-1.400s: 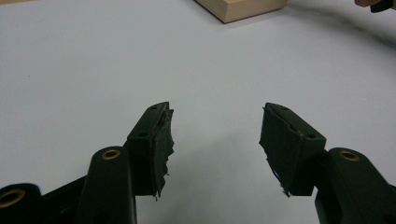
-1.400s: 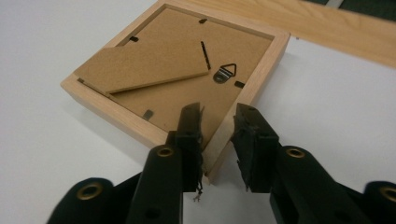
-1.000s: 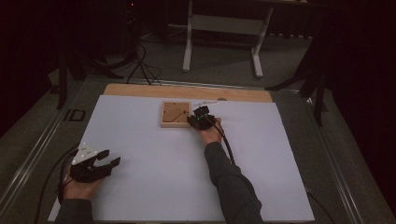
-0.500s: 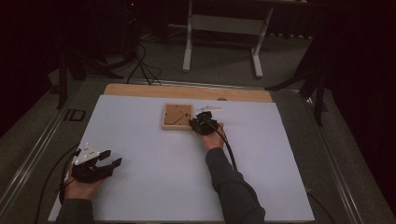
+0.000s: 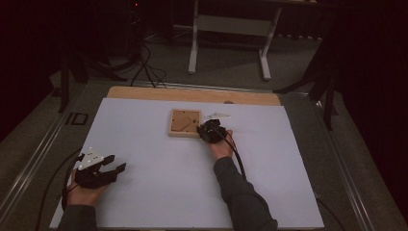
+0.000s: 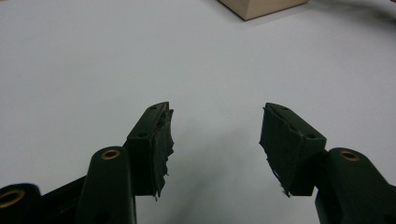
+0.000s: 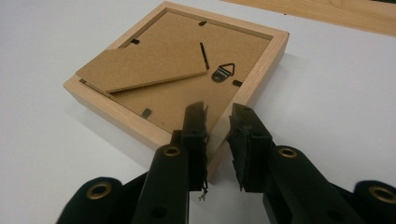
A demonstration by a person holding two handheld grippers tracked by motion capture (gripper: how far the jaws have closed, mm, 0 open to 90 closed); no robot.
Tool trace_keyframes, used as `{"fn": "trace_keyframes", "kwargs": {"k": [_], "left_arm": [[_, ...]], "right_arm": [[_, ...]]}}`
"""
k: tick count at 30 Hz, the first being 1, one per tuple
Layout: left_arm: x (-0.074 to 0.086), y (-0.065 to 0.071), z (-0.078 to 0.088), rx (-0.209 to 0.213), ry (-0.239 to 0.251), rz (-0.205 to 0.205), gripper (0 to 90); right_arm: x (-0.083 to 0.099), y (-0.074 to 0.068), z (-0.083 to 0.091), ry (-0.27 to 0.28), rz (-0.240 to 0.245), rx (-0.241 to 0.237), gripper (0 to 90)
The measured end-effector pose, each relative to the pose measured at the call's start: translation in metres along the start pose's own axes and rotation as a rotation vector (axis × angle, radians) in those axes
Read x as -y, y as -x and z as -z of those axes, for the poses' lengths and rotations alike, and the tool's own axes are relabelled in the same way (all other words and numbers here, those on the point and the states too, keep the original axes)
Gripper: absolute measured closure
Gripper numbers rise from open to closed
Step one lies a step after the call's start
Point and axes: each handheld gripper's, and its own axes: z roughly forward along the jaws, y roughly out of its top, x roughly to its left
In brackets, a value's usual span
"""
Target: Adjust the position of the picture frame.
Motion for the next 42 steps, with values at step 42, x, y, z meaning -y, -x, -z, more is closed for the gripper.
{"fn": "trace_keyframes", "kwargs": {"k": [42], "left_arm": [[0.000, 0.003, -0.003, 0.001, -0.015, -0.010, 43.1]], "right_arm": [[0.032, -0.012, 0.047, -0.038, 0.081, 0.009, 76.1]]}}
